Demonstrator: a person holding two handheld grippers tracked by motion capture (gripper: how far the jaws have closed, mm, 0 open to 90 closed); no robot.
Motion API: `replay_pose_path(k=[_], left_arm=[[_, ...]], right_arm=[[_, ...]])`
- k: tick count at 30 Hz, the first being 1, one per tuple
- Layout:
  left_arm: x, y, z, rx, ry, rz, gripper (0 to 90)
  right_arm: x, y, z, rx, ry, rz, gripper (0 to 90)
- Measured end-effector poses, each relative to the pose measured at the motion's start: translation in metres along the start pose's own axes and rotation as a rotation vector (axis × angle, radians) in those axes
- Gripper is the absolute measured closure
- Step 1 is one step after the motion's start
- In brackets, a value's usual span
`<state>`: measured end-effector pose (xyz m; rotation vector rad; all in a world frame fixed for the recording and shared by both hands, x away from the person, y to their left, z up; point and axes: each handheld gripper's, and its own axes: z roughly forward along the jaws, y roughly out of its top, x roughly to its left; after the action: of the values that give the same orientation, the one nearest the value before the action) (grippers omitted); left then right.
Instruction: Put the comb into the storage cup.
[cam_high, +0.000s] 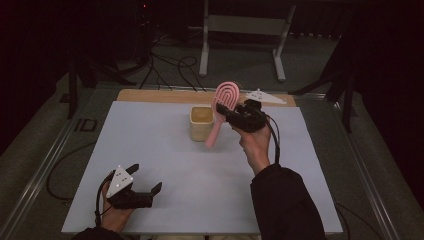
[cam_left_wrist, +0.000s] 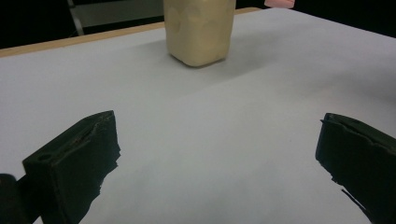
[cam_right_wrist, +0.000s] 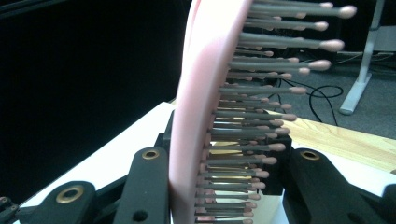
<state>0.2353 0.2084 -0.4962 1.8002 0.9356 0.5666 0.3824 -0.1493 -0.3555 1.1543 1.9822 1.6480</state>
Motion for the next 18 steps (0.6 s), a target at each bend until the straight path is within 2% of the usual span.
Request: replay_pose_path(k=[7, 18], left_arm=[[0.0002, 0.0, -0.0001, 0.0, 0.0, 0.0, 0.2], [0.0, 0.0, 0.0, 0.0, -0.001, 0.0, 0.2]], right_arm=[[-0.0003, 0.0067, 0.0034, 0.001, -0.013, -0.019, 63.7], [-0.0045, 0.012, 0.0052, -0.007, -0.021, -0.007, 63.7]])
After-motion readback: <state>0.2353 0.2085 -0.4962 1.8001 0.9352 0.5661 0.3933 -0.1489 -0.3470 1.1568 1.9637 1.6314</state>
